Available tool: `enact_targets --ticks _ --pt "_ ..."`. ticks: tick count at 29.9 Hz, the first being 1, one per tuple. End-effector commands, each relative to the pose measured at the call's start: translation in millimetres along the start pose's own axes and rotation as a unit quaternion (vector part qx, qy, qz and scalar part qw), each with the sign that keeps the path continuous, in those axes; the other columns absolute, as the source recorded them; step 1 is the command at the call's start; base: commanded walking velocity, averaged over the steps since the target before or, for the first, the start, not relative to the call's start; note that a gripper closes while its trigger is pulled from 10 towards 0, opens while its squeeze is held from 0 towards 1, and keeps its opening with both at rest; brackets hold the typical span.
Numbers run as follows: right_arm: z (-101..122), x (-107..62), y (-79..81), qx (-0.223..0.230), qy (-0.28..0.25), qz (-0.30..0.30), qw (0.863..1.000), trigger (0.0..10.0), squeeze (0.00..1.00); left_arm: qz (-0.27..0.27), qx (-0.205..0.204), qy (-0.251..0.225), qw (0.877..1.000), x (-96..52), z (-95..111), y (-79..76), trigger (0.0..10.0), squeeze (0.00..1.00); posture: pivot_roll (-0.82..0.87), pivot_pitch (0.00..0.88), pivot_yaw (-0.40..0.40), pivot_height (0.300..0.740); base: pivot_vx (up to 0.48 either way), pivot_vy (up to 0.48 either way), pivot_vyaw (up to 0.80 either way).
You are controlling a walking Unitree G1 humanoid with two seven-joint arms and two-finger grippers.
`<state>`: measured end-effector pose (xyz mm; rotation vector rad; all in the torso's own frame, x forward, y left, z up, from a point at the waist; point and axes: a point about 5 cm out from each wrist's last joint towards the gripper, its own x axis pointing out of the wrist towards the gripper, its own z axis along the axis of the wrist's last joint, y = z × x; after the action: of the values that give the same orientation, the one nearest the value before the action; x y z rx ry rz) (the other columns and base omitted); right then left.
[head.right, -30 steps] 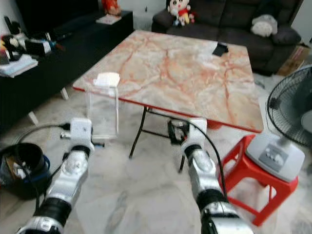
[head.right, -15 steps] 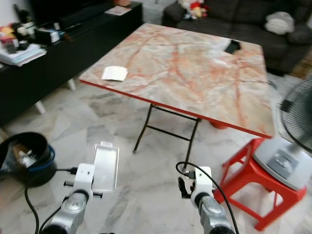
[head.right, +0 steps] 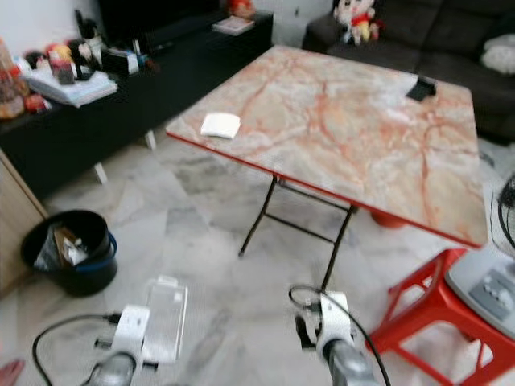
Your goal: Picking trash to rubbish bin
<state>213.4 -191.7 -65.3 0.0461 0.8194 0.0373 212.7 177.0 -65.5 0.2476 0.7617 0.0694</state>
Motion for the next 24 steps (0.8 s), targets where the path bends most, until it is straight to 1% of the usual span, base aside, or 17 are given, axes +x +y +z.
enact_targets --ticks 1,2,3,10,12,13,16,19,21,24 --pt "-0.7 -0.5 -2.5 -0.008 0.004 -0.003 1.000 10.0 0.00 -0.001 0.004 0.014 1.000 -1.6 -5.8 -3.6 10.0 0.00 -0.01 0.031 -0.070 0.740 0.244 0.000 0.52" --pt "-0.7 -0.5 -2.5 -0.008 0.004 -0.003 1.000 10.0 0.00 -0.001 0.004 0.014 1.000 -1.6 -5.8 -3.6 10.0 0.00 -0.01 0.031 -0.070 0.740 0.244 0.000 0.52" --pt "-2.1 -0.9 -2.3 -0.009 0.004 -0.003 1.000 10.0 0.00 0.002 0.000 0.022 1.000 -2.6 -9.9 -3.5 10.0 0.00 -0.01 0.028 -0.072 0.740 0.341 0.000 0.40" --pt "-4.1 -1.3 -1.7 -0.011 0.007 0.001 1.000 10.0 0.00 0.001 0.006 0.048 0.999 -5.3 -20.4 -5.6 10.0 0.00 -0.01 0.042 -0.083 0.740 0.350 0.000 0.00" --pt "-3.2 -1.3 -1.7 -0.014 0.004 0.002 1.000 10.0 0.00 0.000 0.006 0.048 0.999 -5.6 -20.9 -6.3 10.0 0.00 -0.01 0.047 -0.084 0.740 0.247 0.000 0.51" --pt "-3.4 -1.3 -2.1 -0.023 0.005 -0.001 1.000 10.0 0.00 0.000 0.004 0.047 0.999 -5.7 -20.9 -6.9 10.0 0.00 -0.01 0.053 -0.086 0.740 0.352 0.000 0.74" --pt "-3.9 -1.4 -2.4 -0.014 0.005 -0.004 1.000 10.0 0.00 0.002 0.002 0.049 0.999 -6.3 -22.2 -7.2 10.0 0.00 -0.01 0.058 -0.090 0.740 0.319 0.000 0.75" --pt "-4.3 -1.4 -1.8 -0.016 0.006 -0.001 1.000 10.0 0.00 0.002 0.002 0.050 0.999 -6.5 -22.9 -7.2 10.0 0.00 -0.01 0.060 -0.090 0.740 0.319 0.000 0.75" --pt "-5.5 -1.5 -2.2 -0.006 0.010 -0.006 1.000 10.0 0.00 0.002 0.002 0.051 0.999 -6.7 -23.4 -7.8 10.0 0.00 -0.01 0.064 -0.091 0.740 0.304 0.000 0.00" --pt "-5.8 -1.5 -1.7 -0.011 0.012 -0.004 1.000 10.0 0.00 0.002 0.003 0.052 0.999 -6.8 -23.7 -8.0 10.0 0.00 -0.01 0.069 -0.090 0.740 0.287 0.000 0.00"
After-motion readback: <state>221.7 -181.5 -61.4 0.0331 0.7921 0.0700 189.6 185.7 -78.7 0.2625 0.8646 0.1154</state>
